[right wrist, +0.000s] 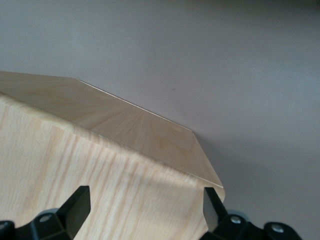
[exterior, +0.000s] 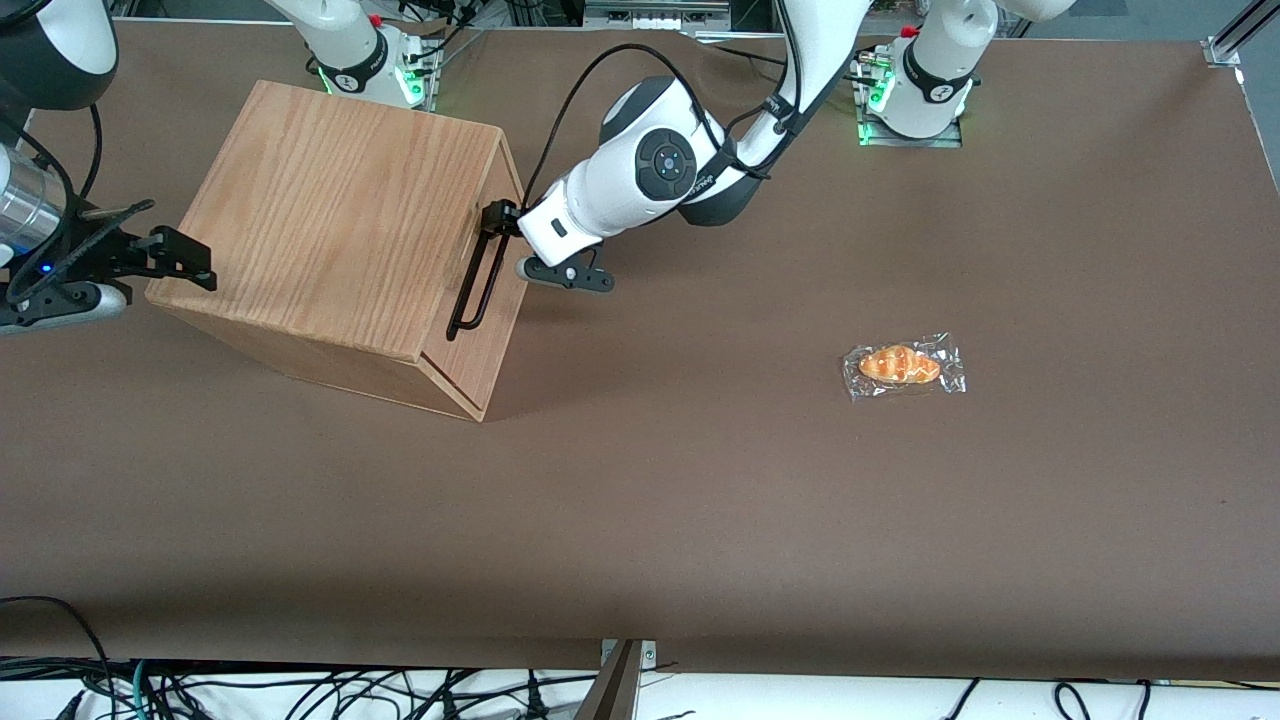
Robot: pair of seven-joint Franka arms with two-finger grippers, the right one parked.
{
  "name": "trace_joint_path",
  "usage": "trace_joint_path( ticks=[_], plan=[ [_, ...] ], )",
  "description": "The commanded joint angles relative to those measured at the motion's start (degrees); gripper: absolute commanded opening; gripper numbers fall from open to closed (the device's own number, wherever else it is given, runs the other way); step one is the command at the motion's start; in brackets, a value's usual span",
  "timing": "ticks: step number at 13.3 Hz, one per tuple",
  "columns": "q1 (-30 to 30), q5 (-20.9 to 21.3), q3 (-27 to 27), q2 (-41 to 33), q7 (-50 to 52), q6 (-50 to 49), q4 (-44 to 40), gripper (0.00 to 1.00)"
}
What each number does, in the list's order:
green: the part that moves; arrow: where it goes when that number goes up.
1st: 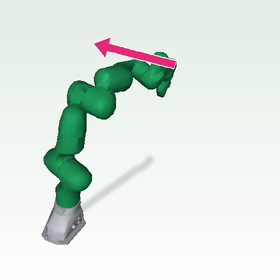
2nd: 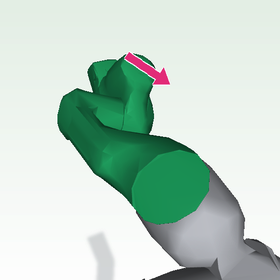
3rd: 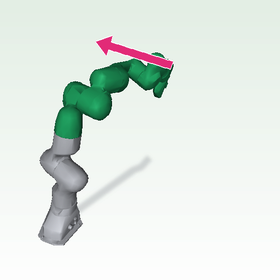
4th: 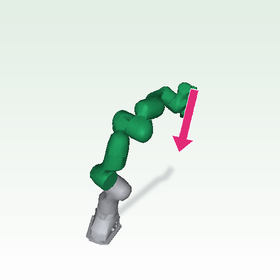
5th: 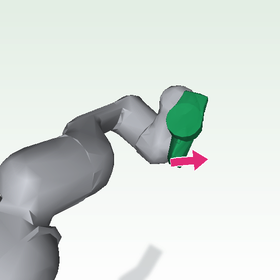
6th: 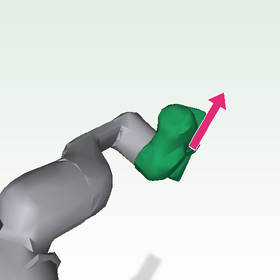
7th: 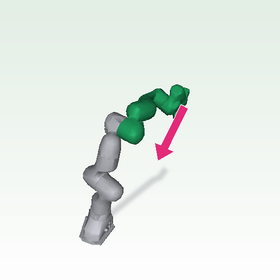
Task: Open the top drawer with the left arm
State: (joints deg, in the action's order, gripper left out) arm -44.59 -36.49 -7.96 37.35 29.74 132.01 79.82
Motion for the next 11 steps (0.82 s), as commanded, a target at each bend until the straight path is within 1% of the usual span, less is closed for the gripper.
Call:
trace_joint_path(
  ticks=[1,5,7,10,11],
  plan=[
    [-0.06,2.65,0.31,1.06,-1.00,-0.27,-1.77,1.00],
    [0.20,2.83,0.67,1.06,-1.18,-0.61,-1.68,1.00],
    [0.47,6.16,0.67,1.06,-0.92,-0.97,-1.68,1.00],
    [0.55,7.22,0.75,1.06,-1.00,-1.58,-1.51,1.00],
    [0.82,9.05,0.84,0.97,-1.00,-2.98,-1.59,1.00]
  ],
)
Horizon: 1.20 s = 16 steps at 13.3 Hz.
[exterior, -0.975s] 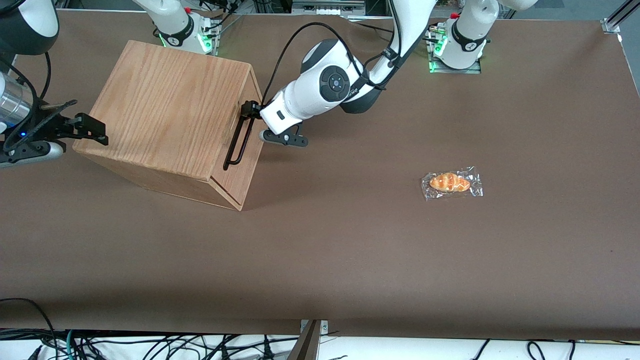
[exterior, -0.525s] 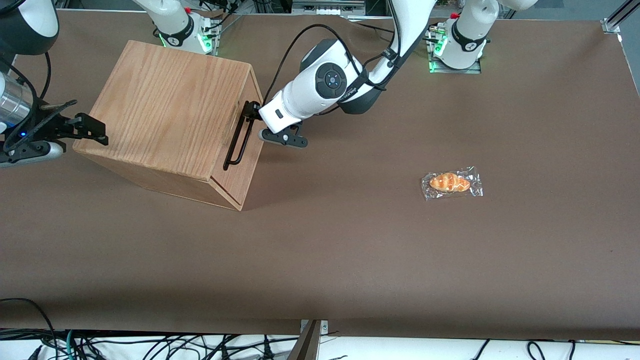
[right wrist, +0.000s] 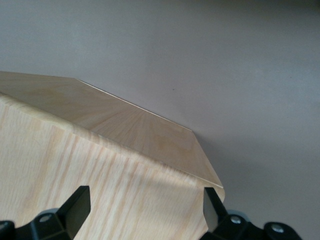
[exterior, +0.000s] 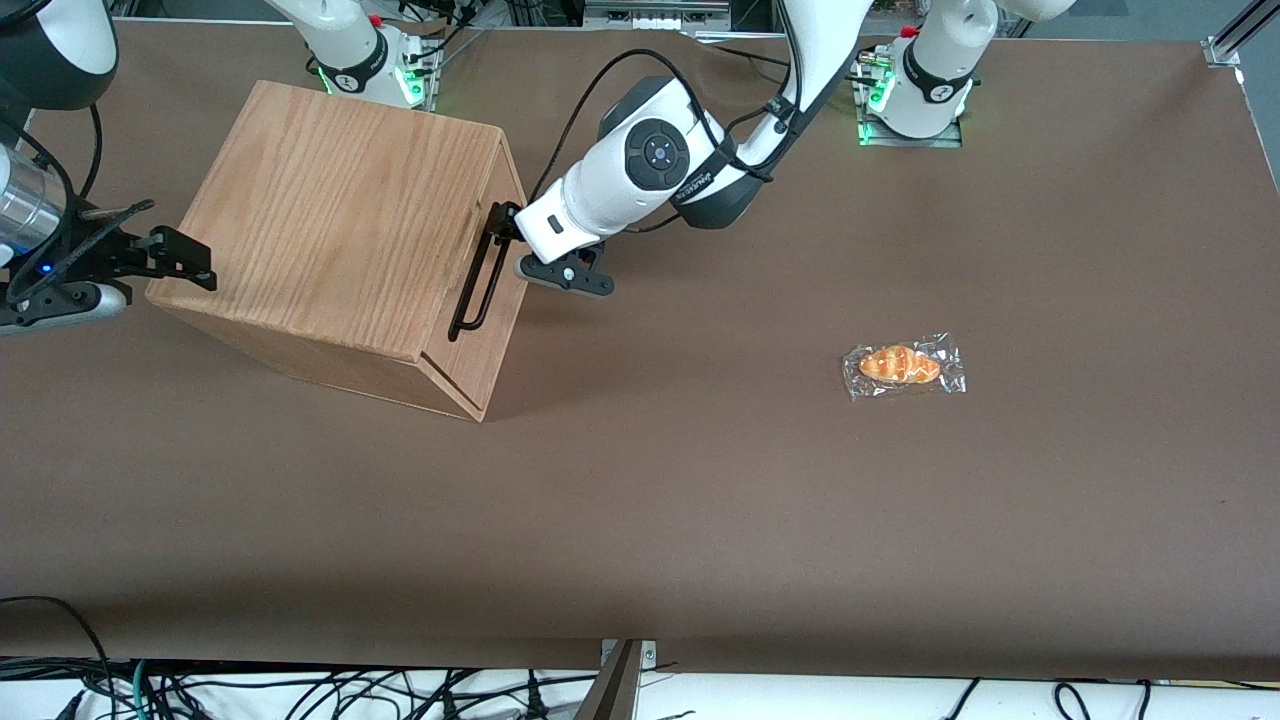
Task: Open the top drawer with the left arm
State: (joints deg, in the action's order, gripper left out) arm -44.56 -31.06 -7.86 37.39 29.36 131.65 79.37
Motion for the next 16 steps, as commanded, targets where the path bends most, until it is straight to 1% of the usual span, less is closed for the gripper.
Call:
trace_joint_path(
  ticks=[1,5,6,9,16],
  plan=[
    [1.31,5.64,0.74,0.76,-0.62,-3.41,-1.14,1.00],
    [3.33,6.19,0.74,0.67,-0.97,-5.53,-1.14,1.00],
    [3.86,6.19,0.74,0.50,-2.45,-5.88,-1.14,1.00],
    [6.58,6.19,0.65,0.32,-3.43,-8.77,-1.41,1.00],
    [9.48,6.10,0.74,-0.21,-6.51,-12.64,-1.50,1.00]
  ],
)
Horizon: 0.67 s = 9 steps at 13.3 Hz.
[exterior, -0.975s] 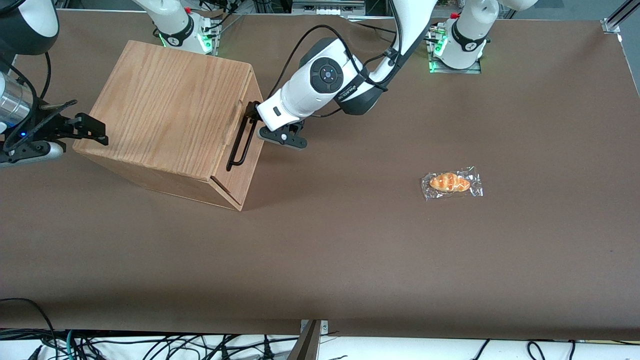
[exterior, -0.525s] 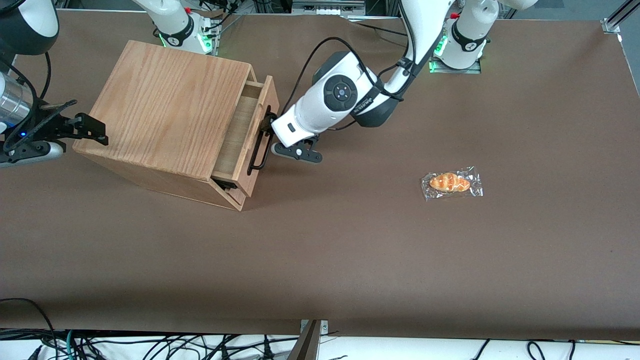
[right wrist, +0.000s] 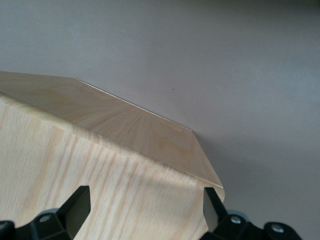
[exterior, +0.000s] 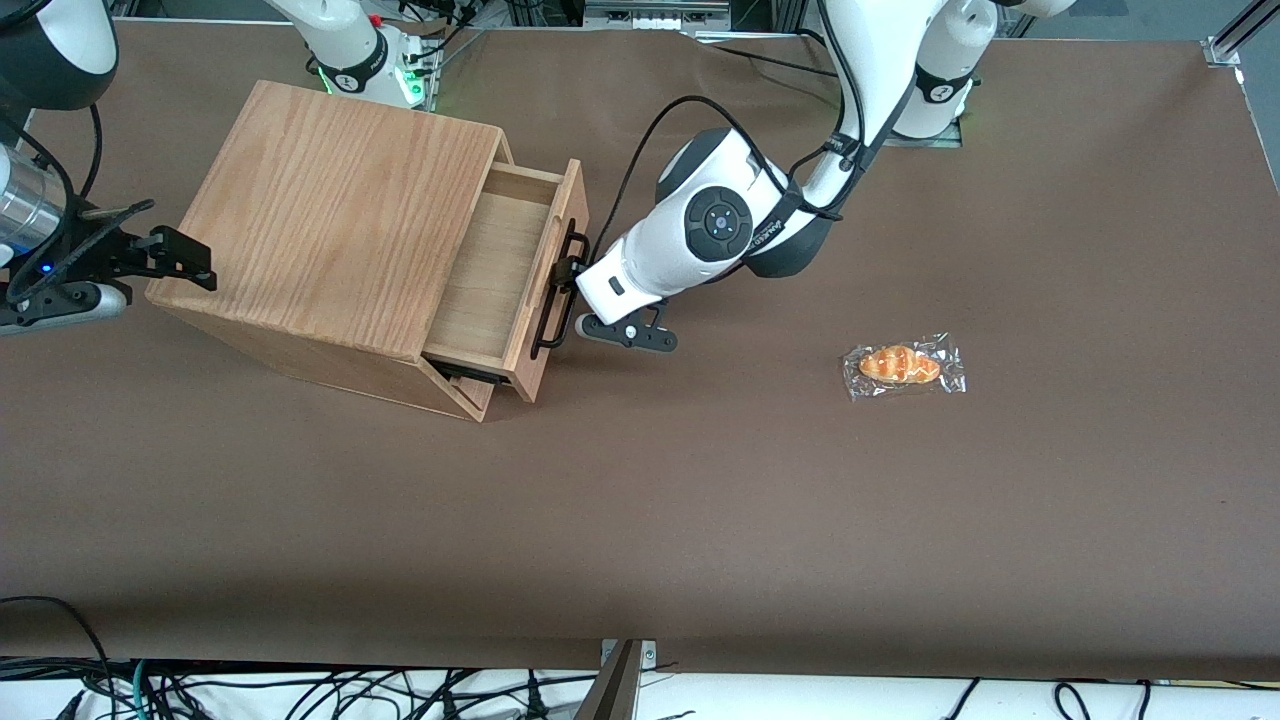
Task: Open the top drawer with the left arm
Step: 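Pull the handle with the left gripper to slide the drawer out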
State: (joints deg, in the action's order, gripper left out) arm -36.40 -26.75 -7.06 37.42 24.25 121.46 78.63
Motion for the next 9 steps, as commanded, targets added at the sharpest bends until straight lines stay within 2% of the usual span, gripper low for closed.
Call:
trace_joint_path(
  ticks=[1,9],
  plan=[
    [1.94,1.78,-0.14,-0.41,-1.83,-2.81,-0.76,1.00],
    [3.70,1.78,-0.05,-0.59,-3.60,-5.01,-0.85,1.00]
  ],
)
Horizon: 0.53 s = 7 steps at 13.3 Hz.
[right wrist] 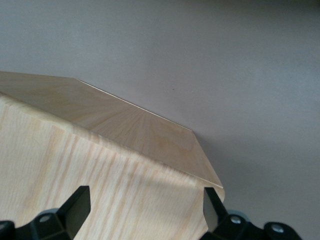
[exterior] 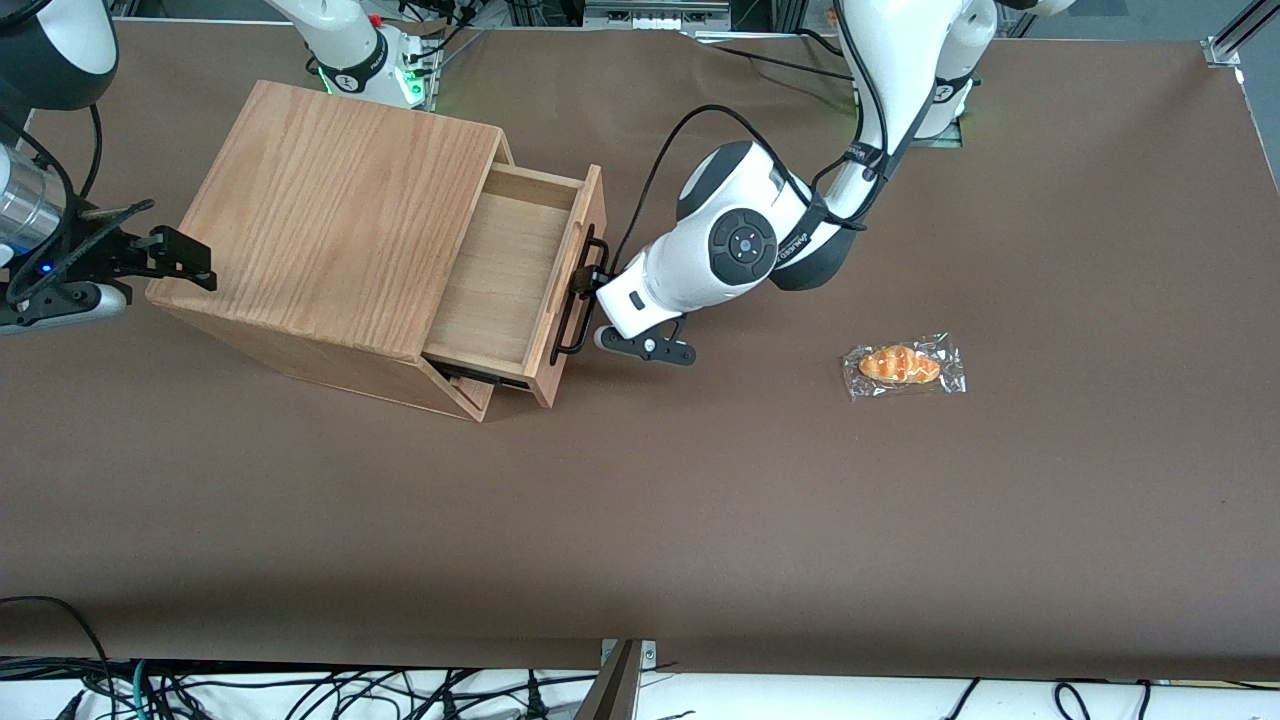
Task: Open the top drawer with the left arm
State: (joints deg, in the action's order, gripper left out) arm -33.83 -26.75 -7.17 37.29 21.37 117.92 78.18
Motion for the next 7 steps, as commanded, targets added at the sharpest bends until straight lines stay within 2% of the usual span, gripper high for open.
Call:
trace_joint_path(
  ticks=[1,5,7],
  plan=[
    [1.65,1.78,-0.04,-0.46,-0.72,-1.47,-0.31,1.00],
    [2.10,0.74,-0.48,-0.72,-1.16,-1.73,-0.40,1.00],
    [2.88,-3.11,-0.48,-2.12,-0.28,-3.92,-0.40,1.00]
  ],
)
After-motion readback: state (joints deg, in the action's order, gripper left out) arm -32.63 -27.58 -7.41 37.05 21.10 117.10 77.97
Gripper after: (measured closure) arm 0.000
